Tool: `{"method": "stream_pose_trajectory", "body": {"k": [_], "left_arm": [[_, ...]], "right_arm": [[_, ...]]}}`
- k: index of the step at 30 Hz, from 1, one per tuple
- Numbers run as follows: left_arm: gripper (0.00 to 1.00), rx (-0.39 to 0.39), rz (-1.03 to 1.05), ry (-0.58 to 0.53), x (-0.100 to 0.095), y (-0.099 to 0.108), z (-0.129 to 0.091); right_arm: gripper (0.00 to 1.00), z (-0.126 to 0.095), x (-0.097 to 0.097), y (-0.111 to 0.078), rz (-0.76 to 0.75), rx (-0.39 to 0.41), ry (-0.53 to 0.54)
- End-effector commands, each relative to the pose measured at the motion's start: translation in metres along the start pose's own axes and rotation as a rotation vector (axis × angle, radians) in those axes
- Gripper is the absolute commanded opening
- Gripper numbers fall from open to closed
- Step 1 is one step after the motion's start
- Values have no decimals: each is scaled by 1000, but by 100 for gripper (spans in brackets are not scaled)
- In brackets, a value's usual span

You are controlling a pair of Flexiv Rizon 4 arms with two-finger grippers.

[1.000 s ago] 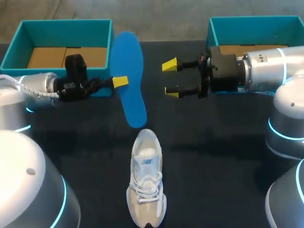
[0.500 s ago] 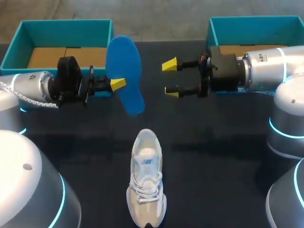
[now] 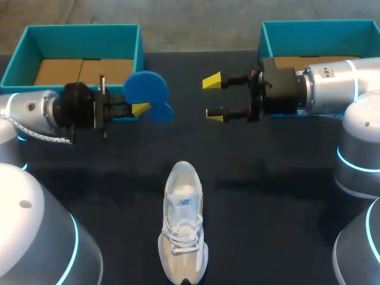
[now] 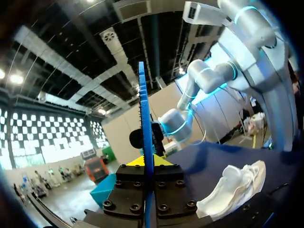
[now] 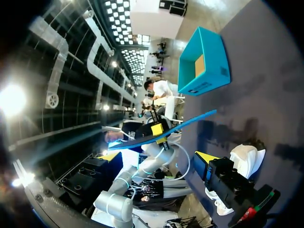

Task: Take the shoe out of the shoebox, open the shoe tongue, remove and reinsert the insole, then place the shoe into the shoebox

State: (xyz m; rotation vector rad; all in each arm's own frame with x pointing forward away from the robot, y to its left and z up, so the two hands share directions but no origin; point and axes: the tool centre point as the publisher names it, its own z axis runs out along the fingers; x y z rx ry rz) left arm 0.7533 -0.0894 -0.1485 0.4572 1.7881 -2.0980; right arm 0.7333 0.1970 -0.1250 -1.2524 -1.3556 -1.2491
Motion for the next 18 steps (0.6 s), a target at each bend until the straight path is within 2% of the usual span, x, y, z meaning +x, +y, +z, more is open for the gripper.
{"method": "stream_pose_trajectory", "body": {"k": [1,4,7,18], "left_arm": [[0,17,222,10,-3,-1,-7],[0,3,430,7,-5,1,-10],[0,23,750,-46,-9,10,-10],[0,23,750,-46,-9,10,-10]], "right_arm": [[100,2,0,0,0,-2,0],[100,2,0,0,0,-2,0],[100,2,0,0,0,-2,0],[100,2,0,0,0,-2,0]]}}
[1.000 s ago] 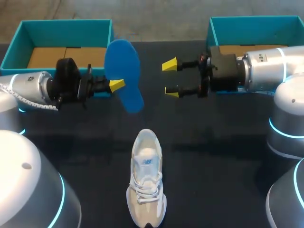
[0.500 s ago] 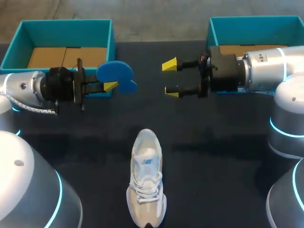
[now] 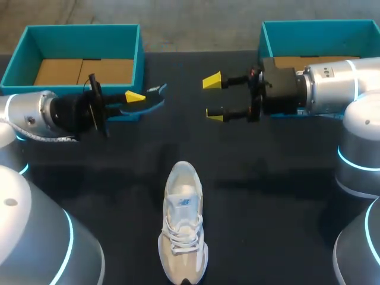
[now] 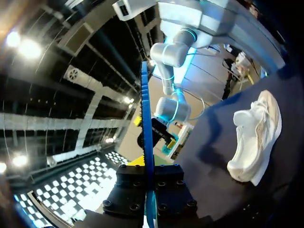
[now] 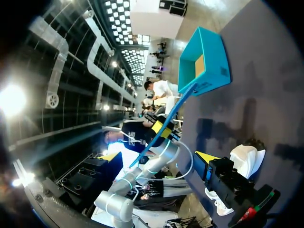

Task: Take the shoe out of the shoebox, open the shoe tongue, remove and reinsert the insole, then place the shoe into the shoebox

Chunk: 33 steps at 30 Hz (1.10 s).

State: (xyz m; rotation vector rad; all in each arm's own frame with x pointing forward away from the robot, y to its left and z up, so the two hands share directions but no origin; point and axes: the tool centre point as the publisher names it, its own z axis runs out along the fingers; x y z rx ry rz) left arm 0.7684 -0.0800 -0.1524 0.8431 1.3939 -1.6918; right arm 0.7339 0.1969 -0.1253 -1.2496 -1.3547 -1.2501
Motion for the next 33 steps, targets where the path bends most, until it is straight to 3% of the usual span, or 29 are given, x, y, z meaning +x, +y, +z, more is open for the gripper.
{"method": "stream_pose_trajectory", "body": {"k": [1,5,13,22,33], "left_arm": [[0,0,159,-22,3,-1,0],[0,0,159,-22,3,-1,0],[0,46,460,121,2,-4,-1],[0,-9,717,224,-4,-1,4],[0,-26,696,229,-1,9,13]], "right_arm": [[100,2,0,0,1,-2,-3],[100,2,0,0,1,-2,-3],[100,2,0,0,1,-2,-3],[100,2,0,0,1,-2,-3],[100,2,0,0,1,-2,-3]]}}
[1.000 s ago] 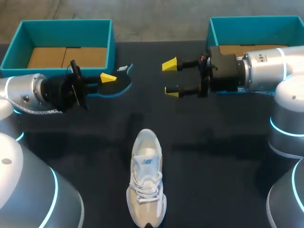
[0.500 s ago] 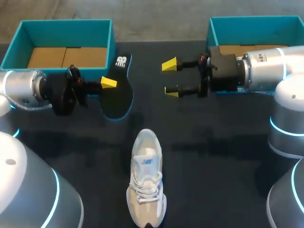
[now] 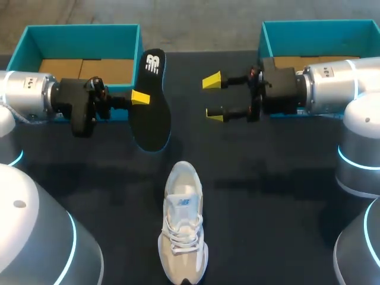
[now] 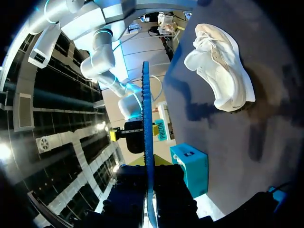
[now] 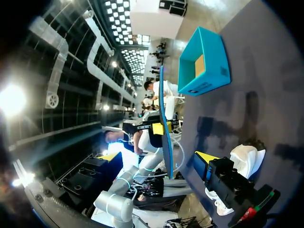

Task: Take the shoe out of the shoebox, open the shoe tongue, remove and reinsert the insole, then place the shoe into the shoebox

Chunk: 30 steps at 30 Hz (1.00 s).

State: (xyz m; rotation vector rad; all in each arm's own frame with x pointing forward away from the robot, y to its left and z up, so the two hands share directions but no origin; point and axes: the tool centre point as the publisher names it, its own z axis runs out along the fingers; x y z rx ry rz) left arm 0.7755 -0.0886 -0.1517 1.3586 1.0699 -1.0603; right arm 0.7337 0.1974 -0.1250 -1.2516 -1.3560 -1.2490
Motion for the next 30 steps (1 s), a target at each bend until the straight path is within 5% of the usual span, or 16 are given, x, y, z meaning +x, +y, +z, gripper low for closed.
{"method": "stream_pose_trajectory", "body": {"k": [1,21,30], "left_arm": [[0,-8,-14,2,2,1,6],[0,-41,-16,26,2,1,7],[0,-41,-16,26,2,1,7]], "right_arm": [[100,2,0,0,0,-2,-1],[100,2,0,0,0,-2,-1],[100,30,6,3,-60,-32,-49]]}}
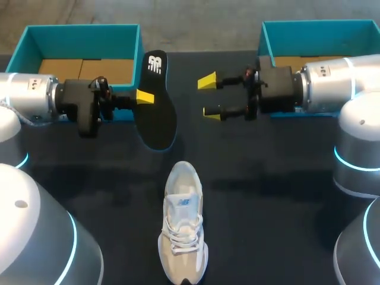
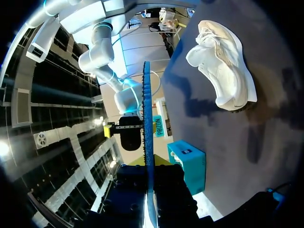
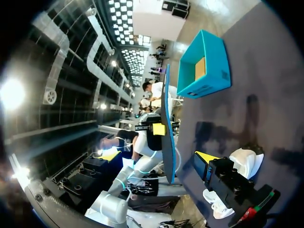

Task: Take the shoe out of the shoebox, open the shoe tongue, remove and reinsert the insole, then place the shoe into the shoebox

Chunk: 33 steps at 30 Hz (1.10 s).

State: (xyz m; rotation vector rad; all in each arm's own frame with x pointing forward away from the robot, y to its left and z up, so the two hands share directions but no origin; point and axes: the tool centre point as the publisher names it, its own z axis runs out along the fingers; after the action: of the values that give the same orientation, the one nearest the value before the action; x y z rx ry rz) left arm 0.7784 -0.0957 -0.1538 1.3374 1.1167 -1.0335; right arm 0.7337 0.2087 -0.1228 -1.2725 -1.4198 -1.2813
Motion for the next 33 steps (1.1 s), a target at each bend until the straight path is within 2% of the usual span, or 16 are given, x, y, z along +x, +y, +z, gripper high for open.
{"method": "stream_pose_trajectory", "body": {"k": [1,4,13,14,15,16,17,20,23,28,33], "left_arm": [[0,-3,1,1,0,-1,0],[0,-3,1,1,0,-1,0],[0,-3,1,1,0,-1,0],[0,-3,1,1,0,-1,0],[0,-3,1,1,0,-1,0],[0,-3,1,1,0,-1,0],[0,-3,1,1,0,-1,0],[0,-3,1,1,0,-1,0],[0,-3,1,1,0,-1,0],[0,-1,7,-5,0,-2,3],[0,1,14,-19,-1,-2,8]], "right_arm": [[100,24,4,3,-12,1,-25],[100,35,2,4,14,29,-60],[99,56,-5,1,20,72,-46],[93,58,-5,1,21,76,-49],[76,59,-5,1,21,78,-48],[66,60,-5,1,15,85,-43],[60,62,-5,0,10,91,-44],[57,69,-5,-2,9,117,-50],[57,73,-6,-6,11,124,-48],[50,77,-8,-12,18,129,-41],[48,82,-9,-15,19,140,-39]]}}
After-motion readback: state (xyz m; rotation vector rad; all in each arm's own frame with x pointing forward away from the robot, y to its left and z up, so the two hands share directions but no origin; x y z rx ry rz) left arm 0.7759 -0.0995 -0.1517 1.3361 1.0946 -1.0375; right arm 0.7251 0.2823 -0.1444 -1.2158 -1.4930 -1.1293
